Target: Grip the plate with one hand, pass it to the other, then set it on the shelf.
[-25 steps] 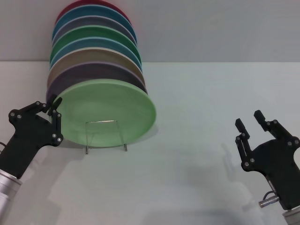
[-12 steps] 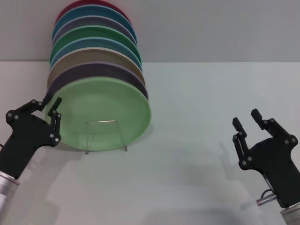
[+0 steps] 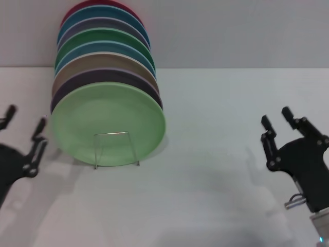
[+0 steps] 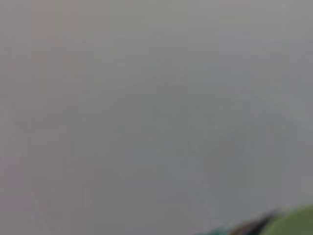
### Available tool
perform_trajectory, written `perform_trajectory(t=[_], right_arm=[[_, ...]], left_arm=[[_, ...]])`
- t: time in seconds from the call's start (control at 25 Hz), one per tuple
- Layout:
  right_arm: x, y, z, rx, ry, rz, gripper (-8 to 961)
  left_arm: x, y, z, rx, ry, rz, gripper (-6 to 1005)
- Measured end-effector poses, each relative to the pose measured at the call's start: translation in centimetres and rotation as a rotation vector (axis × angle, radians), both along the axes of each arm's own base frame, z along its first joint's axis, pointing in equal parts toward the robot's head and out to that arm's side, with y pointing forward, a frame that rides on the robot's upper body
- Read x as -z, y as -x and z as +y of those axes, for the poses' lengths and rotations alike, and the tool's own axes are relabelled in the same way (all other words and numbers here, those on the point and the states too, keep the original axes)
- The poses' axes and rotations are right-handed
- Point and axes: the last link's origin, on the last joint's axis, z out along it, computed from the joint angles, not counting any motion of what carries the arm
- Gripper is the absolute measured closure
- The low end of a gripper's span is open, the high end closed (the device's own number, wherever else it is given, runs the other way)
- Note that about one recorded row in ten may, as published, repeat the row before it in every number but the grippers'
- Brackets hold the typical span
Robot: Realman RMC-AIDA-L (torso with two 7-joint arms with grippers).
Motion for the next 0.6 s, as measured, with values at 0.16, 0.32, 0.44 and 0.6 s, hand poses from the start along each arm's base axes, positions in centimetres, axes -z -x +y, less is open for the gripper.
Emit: perform_trajectory(t=[0.16,0.32,0.44,0.6], right_arm=[[-0.7,-0.2,1.0,0.024,-0.037,0.006,554],[-1.1,-0.5,1.9,0.058,-0.051,0.036,552],[-1.8,-0.8,2.3,0.069,-0.060,0.085,551],[-3.5,-1.3,2.7,0.047,-0.108,0.151,549]], left_arm=[[-0.9,0.1,-1.5,-0.004,0.004,-0.202,502],[-1.7,0.6,-0.6,-0.038,0.047,-0.362,473],[-1.8,1.2,0.6,-0.083,0.097,-0.457,421],[-1.7,1.6,1.2,-0.126,0.102,-0.494,273]])
